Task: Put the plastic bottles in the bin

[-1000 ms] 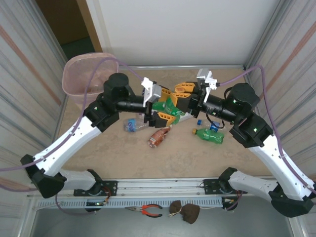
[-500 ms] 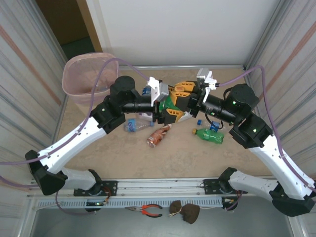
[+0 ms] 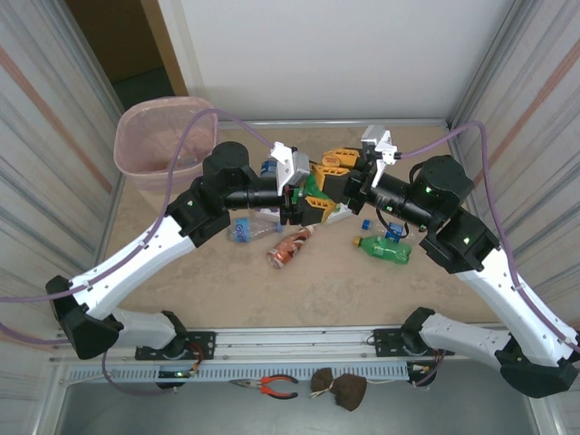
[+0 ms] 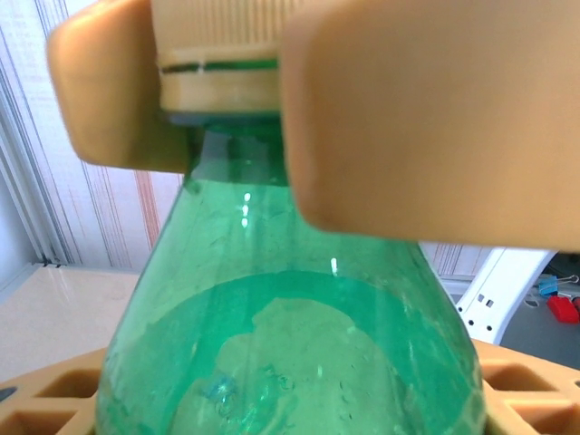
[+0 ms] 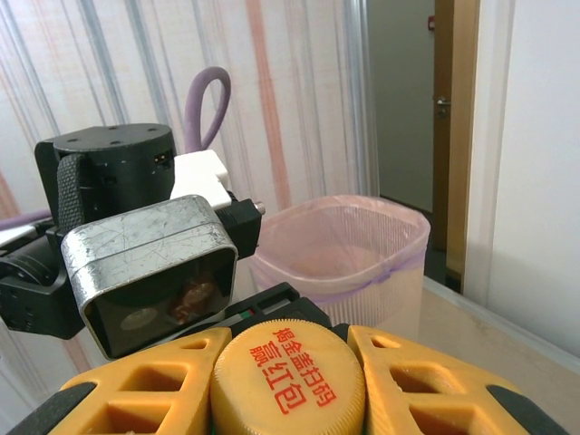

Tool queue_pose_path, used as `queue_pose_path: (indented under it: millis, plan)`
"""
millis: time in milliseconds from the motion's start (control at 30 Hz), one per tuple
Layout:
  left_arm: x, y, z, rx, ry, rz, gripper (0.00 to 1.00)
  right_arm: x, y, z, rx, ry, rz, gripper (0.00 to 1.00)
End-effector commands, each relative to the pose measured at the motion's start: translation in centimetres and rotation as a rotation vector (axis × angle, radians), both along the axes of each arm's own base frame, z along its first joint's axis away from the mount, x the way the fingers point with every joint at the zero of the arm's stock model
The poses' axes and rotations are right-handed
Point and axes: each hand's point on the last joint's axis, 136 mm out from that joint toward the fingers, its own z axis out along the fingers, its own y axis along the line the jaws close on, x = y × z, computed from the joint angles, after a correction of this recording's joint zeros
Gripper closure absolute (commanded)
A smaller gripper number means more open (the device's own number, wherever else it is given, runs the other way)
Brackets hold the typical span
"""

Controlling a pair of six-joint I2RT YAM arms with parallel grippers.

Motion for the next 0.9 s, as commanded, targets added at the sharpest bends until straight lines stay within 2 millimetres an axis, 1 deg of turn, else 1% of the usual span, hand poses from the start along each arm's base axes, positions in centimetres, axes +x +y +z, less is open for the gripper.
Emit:
queue_pose_path:
  millis: [0,167,300,500,600,733,867]
  plan:
    - [-0.6,0.4,1.2,-0.038,-0.025,0.001,0.40,-0.7,-0.5,1.4,0.026,-0.055,-0.007,0.70]
    - [-0.6,0.4,1.3,-0.038,-0.029,0.004,0.44,-0.5,-0.5,1.2,0.021,-0.054,-0.015,0.69]
    - [-0.4,0.4,1.2,-0.035,-0.028,0.015,0.46,-0.5,-0.7,1.1,0.020,-0.055,-0.024,0.60]
    - [0.0,0.6,1.3,-0.022,-0.033,0.043,0.47,-0.7,-1.3,1.1,0.021,-0.056,-0.043,0.31]
    - [0.5,0.8,1.2,-0.009,-0.032,0.069,0.47,-0.9,-1.8,1.1,0.023,-0.056,-0.058,0.22]
    - [1.6,1.5,1.0,0.019,-0.020,0.124,0.47,-1.1,-2.6,1.1,0.023,-0.059,-0.087,0.18]
    - [3.7,3.3,1.1,0.054,0.004,0.224,0.48,-1.0,-3.6,1.0,0.015,-0.065,-0.129,0.17]
